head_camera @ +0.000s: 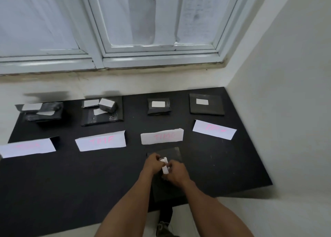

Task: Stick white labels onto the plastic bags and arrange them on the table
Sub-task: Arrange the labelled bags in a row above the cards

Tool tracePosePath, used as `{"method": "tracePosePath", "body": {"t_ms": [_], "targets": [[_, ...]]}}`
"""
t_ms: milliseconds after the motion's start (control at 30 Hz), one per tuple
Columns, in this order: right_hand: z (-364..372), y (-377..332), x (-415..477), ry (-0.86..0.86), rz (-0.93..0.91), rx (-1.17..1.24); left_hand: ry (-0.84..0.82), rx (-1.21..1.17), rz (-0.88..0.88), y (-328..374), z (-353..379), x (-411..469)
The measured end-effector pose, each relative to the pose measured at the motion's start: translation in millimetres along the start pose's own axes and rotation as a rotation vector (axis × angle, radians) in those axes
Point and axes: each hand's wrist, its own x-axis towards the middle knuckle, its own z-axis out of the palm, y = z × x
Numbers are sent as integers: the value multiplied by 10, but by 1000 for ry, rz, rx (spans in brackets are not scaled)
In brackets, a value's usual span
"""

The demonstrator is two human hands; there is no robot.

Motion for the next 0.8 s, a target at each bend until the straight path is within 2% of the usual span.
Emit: {"method": "tracePosePath", "body": {"t_ms": [100,167,267,500,700,800], "targets": [[-54,-12,-18,32,-68,172,91,-185,-22,35,-26,22],[-149,-28,-5,69,-121,240,56,-337,-19,132,-115,-11],[-335,-94,66,152,-196,298,-3,-435,18,321,-291,-31],[-631,-405,208,285,-337,252,-119,-635,71,682,-639,-79],[-669,-611,366,311,-432,176,-70,-739,62,738,-818,97],[-710,-714,488,300,-434,211,-88,-773,52,755,-936,222]]}}
